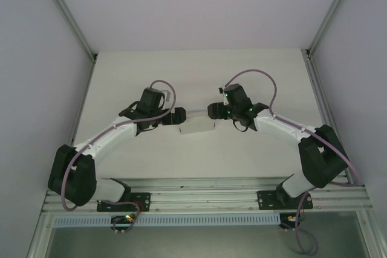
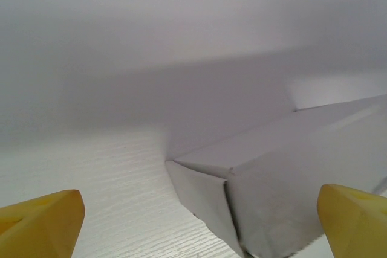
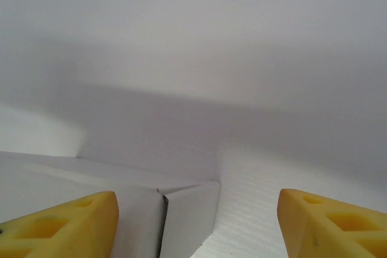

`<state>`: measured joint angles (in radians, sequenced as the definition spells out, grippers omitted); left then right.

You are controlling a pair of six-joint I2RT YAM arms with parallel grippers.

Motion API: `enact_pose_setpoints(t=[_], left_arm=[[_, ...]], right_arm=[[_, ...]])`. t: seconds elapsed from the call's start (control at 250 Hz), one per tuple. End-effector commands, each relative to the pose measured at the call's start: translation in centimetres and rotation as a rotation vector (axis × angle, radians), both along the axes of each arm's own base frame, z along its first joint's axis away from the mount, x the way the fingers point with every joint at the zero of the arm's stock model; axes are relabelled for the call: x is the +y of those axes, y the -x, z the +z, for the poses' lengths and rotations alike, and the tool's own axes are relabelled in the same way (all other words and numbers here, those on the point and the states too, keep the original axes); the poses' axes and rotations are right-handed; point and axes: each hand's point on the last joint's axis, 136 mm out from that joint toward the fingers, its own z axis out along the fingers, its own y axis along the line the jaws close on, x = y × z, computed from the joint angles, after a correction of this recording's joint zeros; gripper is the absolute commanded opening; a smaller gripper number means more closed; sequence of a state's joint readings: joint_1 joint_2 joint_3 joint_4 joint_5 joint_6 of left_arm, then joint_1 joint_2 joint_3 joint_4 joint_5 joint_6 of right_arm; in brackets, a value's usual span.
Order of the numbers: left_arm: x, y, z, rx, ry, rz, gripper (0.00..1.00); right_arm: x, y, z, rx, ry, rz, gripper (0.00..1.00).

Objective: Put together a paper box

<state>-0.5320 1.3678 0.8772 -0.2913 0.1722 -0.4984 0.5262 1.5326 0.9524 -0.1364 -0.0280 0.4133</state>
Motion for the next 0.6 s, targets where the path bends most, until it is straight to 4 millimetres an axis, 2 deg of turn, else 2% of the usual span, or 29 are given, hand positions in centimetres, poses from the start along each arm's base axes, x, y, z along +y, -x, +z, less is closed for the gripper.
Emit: enact_pose_setpoints(t=[0.0,0.16,0.347,0.467,0.571,0.595], left_arm=[[-0.3,-0.1,-0.7,0.03,0.034,0.004,0.97],[-0.1,0.0,-1.3,0.038,0.04,0.007,0.96],[0.4,0.3,-2.7,0.075,0.066,0.025,0.9],[0.2,0.9,-3.8,0.077,0.104,0.003,0.75],[0.4,1.3,-5.8,0.031,0.08,-0.041,0.62],[0.4,1.4,-6.3,0.028,0.082,-0.048,0.56]], right_arm=[[0.0,1.0,-2.5,0.076,-0.013,-0.009,0.67],[-0.2,2.1,-5.0,0.126,-0.039,-0.035,0.58],[-1.0,3.3,-6.4,0.144,-0.064,-0.072,0.57],[-1.2,3.6,-7.2,0.14,-0.056,-0.07,0.55],[-1.1,3.8,-8.2,0.139,-0.056,-0.05,0.53],[-1.0,3.8,-8.2,0.134,-0.06,-0.043,0.52]])
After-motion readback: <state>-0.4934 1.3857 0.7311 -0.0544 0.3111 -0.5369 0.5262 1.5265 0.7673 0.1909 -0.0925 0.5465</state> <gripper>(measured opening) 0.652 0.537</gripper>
